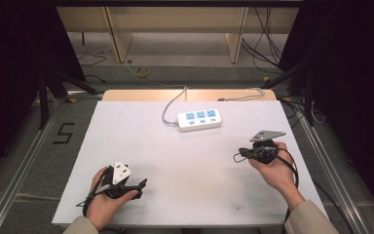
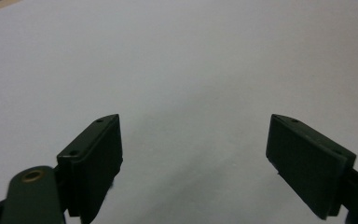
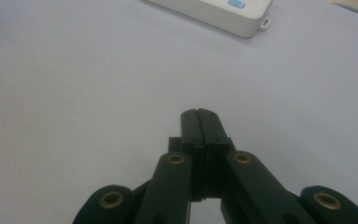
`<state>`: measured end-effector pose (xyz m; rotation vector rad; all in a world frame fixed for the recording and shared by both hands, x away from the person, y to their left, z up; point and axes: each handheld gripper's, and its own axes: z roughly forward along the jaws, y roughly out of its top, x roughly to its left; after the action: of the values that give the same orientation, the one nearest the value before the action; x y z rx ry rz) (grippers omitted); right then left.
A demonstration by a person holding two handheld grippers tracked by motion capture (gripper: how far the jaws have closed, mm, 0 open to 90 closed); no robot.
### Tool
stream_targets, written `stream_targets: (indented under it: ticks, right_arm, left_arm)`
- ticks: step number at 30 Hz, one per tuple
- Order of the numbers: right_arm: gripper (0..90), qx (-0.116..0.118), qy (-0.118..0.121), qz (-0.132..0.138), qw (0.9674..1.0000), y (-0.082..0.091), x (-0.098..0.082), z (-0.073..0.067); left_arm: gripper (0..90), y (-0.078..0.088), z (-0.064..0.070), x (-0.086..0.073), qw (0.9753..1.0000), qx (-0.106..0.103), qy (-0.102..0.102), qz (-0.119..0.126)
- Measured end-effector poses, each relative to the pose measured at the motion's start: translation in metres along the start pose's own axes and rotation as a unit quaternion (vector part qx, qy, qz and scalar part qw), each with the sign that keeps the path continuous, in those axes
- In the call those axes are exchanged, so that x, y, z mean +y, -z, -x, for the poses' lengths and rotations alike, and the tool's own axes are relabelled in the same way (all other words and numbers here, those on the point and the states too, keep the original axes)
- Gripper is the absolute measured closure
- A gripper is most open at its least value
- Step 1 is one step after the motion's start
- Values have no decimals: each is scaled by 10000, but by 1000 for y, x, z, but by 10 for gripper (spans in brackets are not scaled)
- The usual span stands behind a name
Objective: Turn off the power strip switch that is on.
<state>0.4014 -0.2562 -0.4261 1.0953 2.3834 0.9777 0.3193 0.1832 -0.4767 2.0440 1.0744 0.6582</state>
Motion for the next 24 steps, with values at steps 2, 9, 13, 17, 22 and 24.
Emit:
stream_targets:
  ticks: [2, 9, 13, 17, 22, 24]
  right_arm:
    - [900, 13, -20, -21, 10000, -1, 1, 1]
    - [900, -8, -73, -78, 9999, -6, 6, 3]
    - [900, -20, -53, -94, 9999, -7, 10, 4]
    - [900, -30, -89, -98, 9999, -7, 13, 5]
    - [900, -28, -107, -112, 9999, -10, 14, 6]
    - [900, -23, -116, -135, 9998, -12, 14, 7]
  left_arm:
    - [180, 0, 0, 0, 10000, -13, -20, -10]
    - [181, 1, 0, 0, 10000, -10, -7, 7]
    - [177, 1, 0, 0, 10000, -1, 6, 25]
    - [176, 1, 0, 0, 10000, 3, 2, 30]
    - [176, 1, 0, 0, 10000, 4, 3, 25]
    - [177, 1, 0, 0, 10000, -1, -3, 29]
